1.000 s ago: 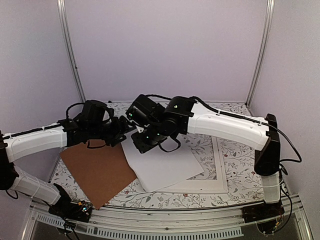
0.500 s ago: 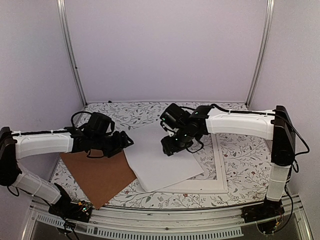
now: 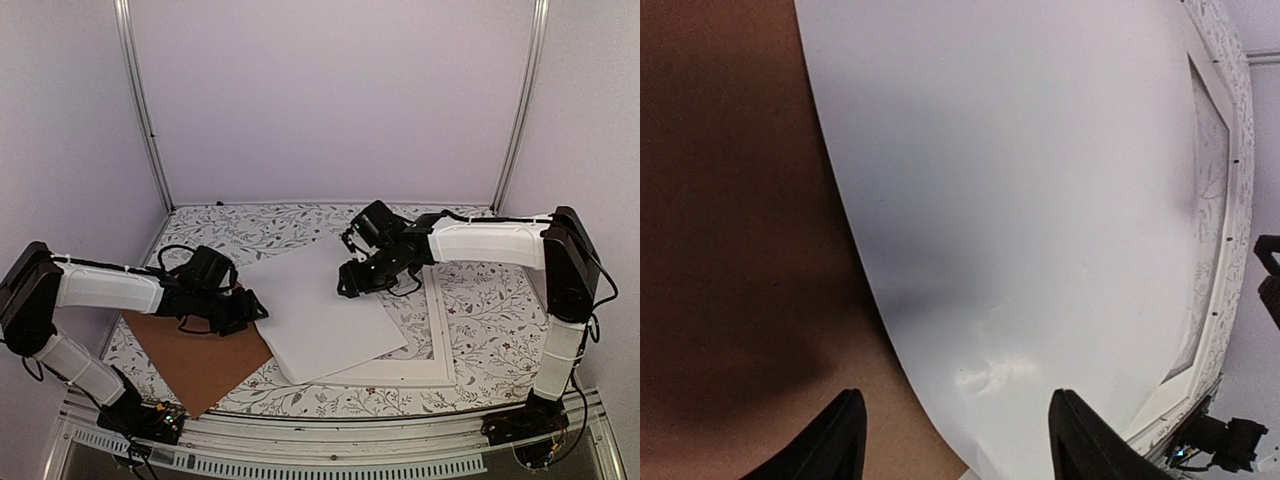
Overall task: Put the photo into the frame
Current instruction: Pick up the photo from the mat board.
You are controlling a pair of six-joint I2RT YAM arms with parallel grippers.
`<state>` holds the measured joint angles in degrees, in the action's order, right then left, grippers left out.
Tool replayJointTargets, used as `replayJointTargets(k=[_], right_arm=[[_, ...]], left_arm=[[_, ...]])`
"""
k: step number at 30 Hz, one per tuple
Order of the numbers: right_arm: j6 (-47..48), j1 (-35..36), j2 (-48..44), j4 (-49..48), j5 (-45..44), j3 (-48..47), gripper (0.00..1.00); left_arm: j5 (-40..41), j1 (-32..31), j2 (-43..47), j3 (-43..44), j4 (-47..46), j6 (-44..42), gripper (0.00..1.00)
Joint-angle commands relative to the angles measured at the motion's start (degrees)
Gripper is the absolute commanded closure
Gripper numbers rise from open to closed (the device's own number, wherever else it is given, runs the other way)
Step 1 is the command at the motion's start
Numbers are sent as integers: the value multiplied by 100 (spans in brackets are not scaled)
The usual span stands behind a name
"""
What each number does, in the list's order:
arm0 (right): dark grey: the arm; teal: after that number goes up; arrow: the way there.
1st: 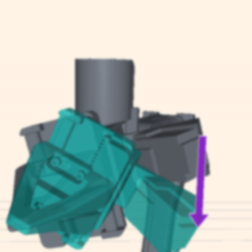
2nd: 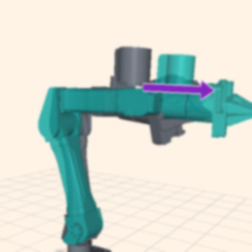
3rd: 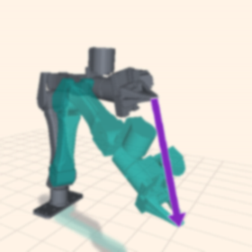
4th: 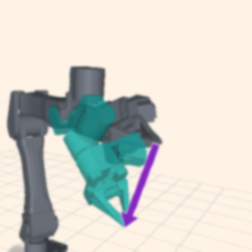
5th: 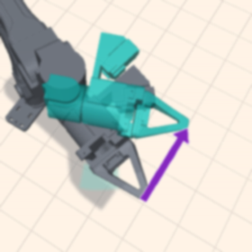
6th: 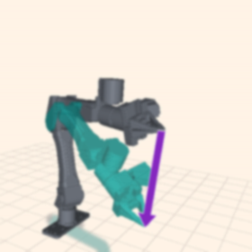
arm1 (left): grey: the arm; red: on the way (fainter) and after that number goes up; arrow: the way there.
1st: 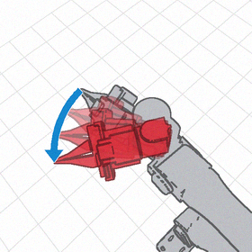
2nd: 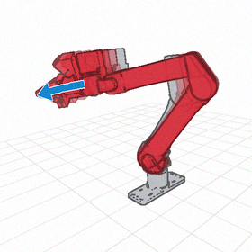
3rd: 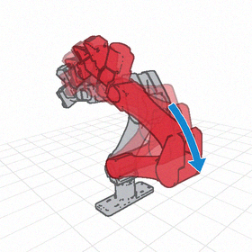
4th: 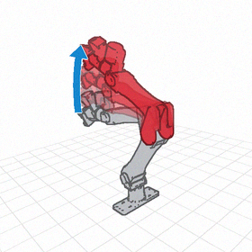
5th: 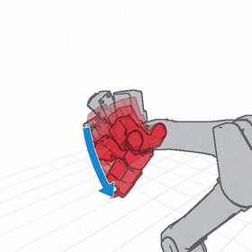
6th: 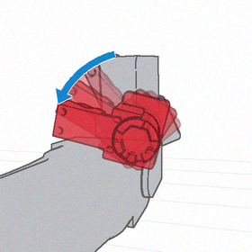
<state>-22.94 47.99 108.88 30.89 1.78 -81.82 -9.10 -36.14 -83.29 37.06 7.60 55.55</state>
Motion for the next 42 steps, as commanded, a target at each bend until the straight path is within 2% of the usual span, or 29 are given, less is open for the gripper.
replayJointTargets(k=[1,8,18,22,27,34,42], right_arm=[[-15,27,33,-518,558,207,39],[-86,27,-76,-664,631,399,40],[-140,27,-129,-736,627,551,41],[-132,27,-157,-719,587,571,41],[-141,27,-181,-697,571,571,42],[-135,12,-326,-504,141,597,42],[-32,-453,-575,-316,-108,689,38]], left_arm=[[-271,37,-211,-84,-378,85,38],[-286,35,-421,-105,-450,176,47],[-472,26,-722,-352,-1181,471,70],[-401,30,-686,-448,-1329,567,86],[-265,36,-617,-453,-1388,589,100],[-260,52,-271,-270,-1135,240,100],[-783,134,424,317,81,-945,100]])
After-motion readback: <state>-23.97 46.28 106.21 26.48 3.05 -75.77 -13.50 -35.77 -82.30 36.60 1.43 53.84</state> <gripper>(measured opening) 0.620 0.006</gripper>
